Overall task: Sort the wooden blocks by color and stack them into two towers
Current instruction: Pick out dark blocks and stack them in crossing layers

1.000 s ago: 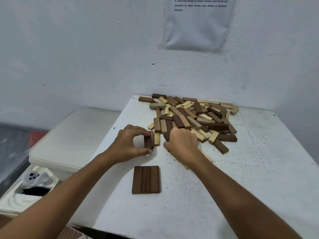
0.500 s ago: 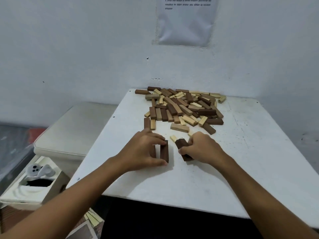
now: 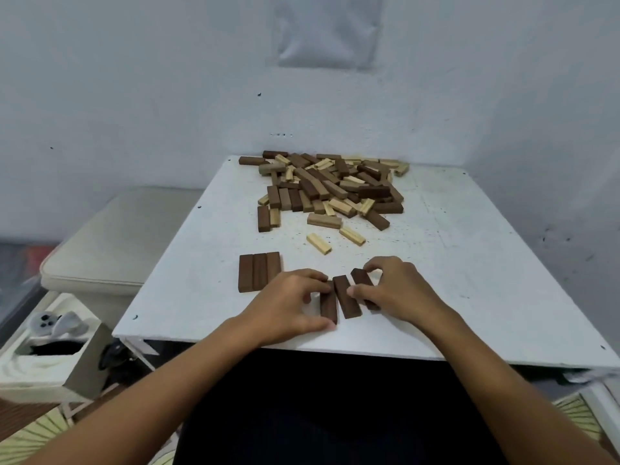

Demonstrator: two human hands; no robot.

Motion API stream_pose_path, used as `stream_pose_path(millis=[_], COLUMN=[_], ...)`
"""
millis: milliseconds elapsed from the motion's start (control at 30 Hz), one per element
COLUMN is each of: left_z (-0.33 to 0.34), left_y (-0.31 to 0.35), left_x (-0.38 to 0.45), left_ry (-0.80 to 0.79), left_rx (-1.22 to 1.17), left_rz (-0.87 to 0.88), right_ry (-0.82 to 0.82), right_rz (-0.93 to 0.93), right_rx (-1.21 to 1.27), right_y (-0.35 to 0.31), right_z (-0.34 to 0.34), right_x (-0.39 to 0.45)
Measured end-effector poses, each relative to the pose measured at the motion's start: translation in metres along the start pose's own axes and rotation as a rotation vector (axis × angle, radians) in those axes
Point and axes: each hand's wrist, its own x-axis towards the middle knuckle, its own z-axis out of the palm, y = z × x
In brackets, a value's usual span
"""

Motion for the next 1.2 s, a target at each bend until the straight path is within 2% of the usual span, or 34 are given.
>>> stream_pose_path(millis=[333,533,600,700,767,900,1000,1100,1200], left_z=[0.008,0.011,0.013,0.012,0.007,-0.005,-0.007,-0.004,0.009], left_y=[0.006,0.019,0.021,0.018,0.018,0.013,0.006,0.006,0.013], left_x=[0.008,0.012,0.014,0.018,0.019,0.025,0.027,0.019,0.005], left_ry=[0.091,0.13,0.127,0.089,0.031,-0.148,-0.208,-0.089,0.052], left_rx=[-0.075,-0.182,-0.156,-0.149,-0.158,-0.162,-0.137,-0.193,-0.392], left_rz=[-0.016,-0.05,-0.056,-0.076,-0.061,-0.018,0.02,0.057,0.044], right_ry=[-0.143,-0.102,-0.059,0.054,0.071,0.076,0.174,0.278,0.301], right_rz=[0.017,0.087,0.08,0.054,0.035,-0.004,-0.063,-0.079,-0.051], right_rx=[0.244,0.42,0.385,0.192,0.11,0.137,0.292,0.511,0.797], right_y=[0.013,0.013,0.012,0.012,0.014,0.021,0.024,0.026,0.023], right_z=[-0.003,0.002,0.005,0.007,0.005,0.005,0.007,0.012,0.02], right_x=[0.005,0.003,0.002,0.0,-0.003,-0.007,-0.008,-0.008,-0.01])
